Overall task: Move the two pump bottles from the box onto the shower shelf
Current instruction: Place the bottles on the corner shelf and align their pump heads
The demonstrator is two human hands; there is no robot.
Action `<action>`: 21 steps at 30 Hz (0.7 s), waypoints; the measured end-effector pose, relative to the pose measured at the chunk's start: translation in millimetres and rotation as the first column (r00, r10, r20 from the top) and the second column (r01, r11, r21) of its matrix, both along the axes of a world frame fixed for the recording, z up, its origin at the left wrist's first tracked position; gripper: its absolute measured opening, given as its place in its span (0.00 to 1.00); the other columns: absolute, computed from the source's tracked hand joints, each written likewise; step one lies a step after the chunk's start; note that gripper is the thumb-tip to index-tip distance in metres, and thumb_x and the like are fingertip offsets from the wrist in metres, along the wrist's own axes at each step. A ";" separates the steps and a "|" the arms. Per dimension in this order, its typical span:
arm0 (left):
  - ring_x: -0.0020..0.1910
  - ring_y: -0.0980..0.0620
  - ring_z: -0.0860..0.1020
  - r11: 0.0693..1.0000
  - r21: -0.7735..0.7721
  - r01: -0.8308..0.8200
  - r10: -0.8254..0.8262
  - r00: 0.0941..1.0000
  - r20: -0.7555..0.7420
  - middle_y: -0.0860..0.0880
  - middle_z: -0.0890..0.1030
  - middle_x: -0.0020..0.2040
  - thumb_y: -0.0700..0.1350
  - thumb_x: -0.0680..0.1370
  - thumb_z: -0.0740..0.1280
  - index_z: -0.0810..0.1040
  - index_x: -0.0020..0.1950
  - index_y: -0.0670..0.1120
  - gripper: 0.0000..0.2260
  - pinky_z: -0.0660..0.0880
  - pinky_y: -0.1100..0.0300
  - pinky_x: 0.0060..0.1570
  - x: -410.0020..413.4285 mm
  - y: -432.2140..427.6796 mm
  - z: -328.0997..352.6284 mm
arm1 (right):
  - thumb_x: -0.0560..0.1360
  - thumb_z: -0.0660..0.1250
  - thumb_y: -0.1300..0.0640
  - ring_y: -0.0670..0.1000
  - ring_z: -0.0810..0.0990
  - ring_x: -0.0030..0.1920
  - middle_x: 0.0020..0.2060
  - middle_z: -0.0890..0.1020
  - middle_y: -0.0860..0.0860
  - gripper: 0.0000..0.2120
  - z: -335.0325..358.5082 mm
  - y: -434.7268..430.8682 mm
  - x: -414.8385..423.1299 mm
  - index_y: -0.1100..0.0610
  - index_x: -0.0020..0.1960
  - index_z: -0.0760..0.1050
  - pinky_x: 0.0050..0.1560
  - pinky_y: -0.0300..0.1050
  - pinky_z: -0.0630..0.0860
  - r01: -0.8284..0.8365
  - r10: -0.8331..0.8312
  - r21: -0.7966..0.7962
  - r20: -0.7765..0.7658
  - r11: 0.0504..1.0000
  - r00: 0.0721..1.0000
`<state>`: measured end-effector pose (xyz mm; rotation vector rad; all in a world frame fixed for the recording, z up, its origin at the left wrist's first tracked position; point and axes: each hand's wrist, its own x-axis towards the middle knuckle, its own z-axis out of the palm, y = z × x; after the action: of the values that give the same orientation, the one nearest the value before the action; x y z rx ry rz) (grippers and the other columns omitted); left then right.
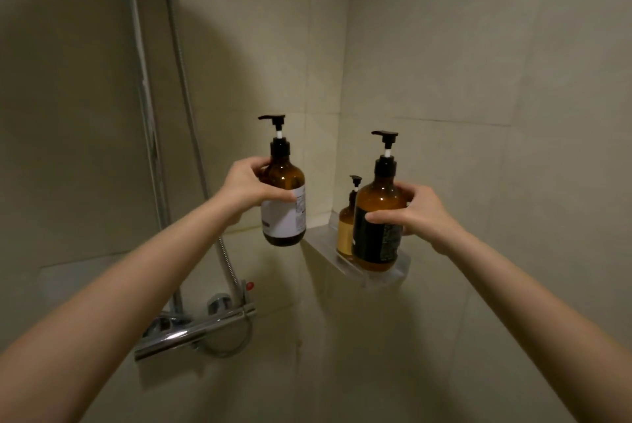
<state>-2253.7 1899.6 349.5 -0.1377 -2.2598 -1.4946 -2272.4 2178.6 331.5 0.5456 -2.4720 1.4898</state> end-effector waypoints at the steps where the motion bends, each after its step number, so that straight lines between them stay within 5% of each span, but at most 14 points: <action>1: 0.55 0.52 0.75 1.000 -0.006 0.006 -0.006 1.000 0.004 0.49 0.78 0.57 0.41 0.57 0.80 0.72 0.66 0.45 0.38 0.78 0.53 0.49 -11.4 3.3 -0.2 | 0.61 0.79 0.51 0.53 0.75 0.58 0.55 0.76 0.47 0.37 -0.8 2.1 -6.1 0.54 0.67 0.70 0.57 0.55 0.77 0.021 -0.021 0.001 0.004 1.000 1.000; 6: 0.60 0.46 0.75 0.999 0.029 0.020 -0.020 1.000 0.019 0.45 0.77 0.62 0.42 0.57 0.81 0.71 0.68 0.45 0.40 0.77 0.44 0.57 -66.1 12.6 -5.5 | 0.59 0.80 0.51 0.56 0.75 0.61 0.62 0.76 0.52 0.42 -7.6 7.6 -30.9 0.56 0.69 0.68 0.57 0.56 0.78 0.157 -0.157 -0.006 -0.017 0.988 0.987; 10: 0.61 0.44 0.75 0.999 0.031 0.038 -0.039 0.999 0.031 0.45 0.77 0.62 0.43 0.57 0.80 0.71 0.67 0.46 0.39 0.77 0.43 0.56 -108.7 16.0 -19.0 | 0.58 0.80 0.51 0.53 0.75 0.58 0.55 0.76 0.47 0.41 -18.0 8.9 -44.7 0.55 0.68 0.69 0.55 0.53 0.78 0.249 -0.249 -0.005 -0.015 0.969 0.968; 16: 0.58 0.46 0.76 0.996 -0.003 0.087 -0.087 0.996 0.012 0.46 0.78 0.61 0.44 0.57 0.81 0.72 0.66 0.46 0.38 0.77 0.50 0.54 -172.9 14.3 -34.2 | 0.56 0.81 0.49 0.55 0.75 0.61 0.62 0.76 0.52 0.45 -33.7 4.4 -68.7 0.56 0.69 0.68 0.58 0.58 0.77 0.409 -0.409 -0.012 -0.004 0.913 0.913; 21: 0.54 0.50 0.75 0.985 -0.033 0.170 -0.169 0.985 0.031 0.47 0.79 0.59 0.45 0.58 0.80 0.74 0.64 0.47 0.36 0.74 0.56 0.49 -221.2 9.9 -45.9 | 0.56 0.81 0.49 0.54 0.75 0.60 0.60 0.76 0.51 0.45 -50.3 -6.5 -88.8 0.56 0.69 0.68 0.58 0.52 0.76 0.524 -0.524 -0.023 0.017 0.851 0.851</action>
<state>-2475.0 1909.5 303.6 -0.3291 -2.3479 -1.5494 -2361.2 2172.1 281.1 -0.1489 -2.3329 1.2895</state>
